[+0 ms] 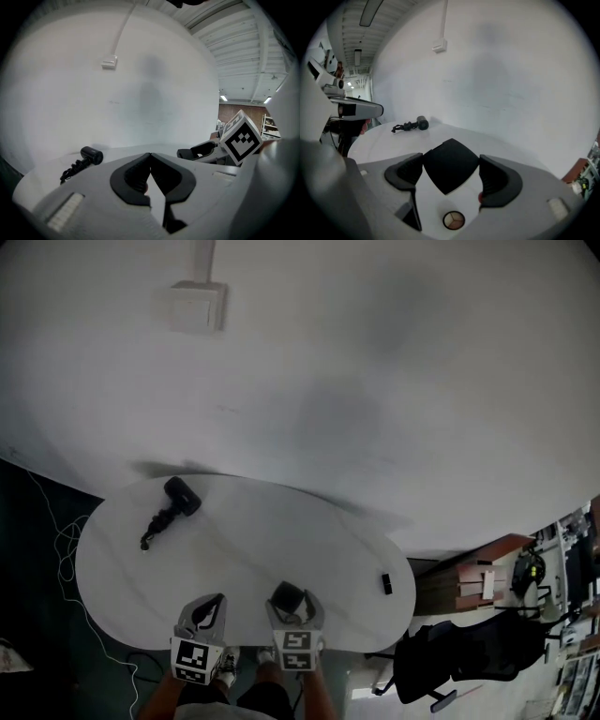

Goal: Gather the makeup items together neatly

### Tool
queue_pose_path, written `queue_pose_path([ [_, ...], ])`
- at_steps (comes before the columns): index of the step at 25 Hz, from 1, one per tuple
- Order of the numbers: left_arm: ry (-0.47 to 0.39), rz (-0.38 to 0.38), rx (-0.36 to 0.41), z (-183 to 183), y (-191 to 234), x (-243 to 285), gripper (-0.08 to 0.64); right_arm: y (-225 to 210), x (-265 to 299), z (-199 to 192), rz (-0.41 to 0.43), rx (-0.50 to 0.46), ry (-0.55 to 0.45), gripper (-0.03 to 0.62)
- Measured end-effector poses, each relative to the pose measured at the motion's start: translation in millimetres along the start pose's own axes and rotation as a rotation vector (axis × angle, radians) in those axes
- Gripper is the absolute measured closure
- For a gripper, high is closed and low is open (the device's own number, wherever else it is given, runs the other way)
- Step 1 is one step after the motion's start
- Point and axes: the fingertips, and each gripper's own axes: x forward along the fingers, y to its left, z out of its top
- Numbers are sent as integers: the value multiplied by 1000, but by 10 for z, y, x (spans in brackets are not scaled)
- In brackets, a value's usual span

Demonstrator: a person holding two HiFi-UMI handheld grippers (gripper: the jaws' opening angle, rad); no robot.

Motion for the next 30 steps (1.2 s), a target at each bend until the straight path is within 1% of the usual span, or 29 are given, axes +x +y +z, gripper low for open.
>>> queue_pose_path([
  [5, 9, -87, 26, 31, -310, 206, 549, -359, -224, -204, -92, 67, 9, 212],
  [10, 20, -168, 43, 44, -634, 361, 551, -638, -419, -461, -163, 122, 37, 212],
  [14, 43, -211, 61, -16, -791, 467, 550, -797, -484, -686, -208, 164, 57, 212],
  [18, 67, -243, 84, -117, -937, 516, 550, -907, -567, -907, -237, 199, 77, 212],
  [23, 96, -267, 89, -269, -1044, 573, 550, -980, -586, -1211, -255, 239, 119, 212],
  [30, 147, -282, 105, -546, -1154, 658, 550, -1019, -479, -1589, -249, 279, 165, 212],
])
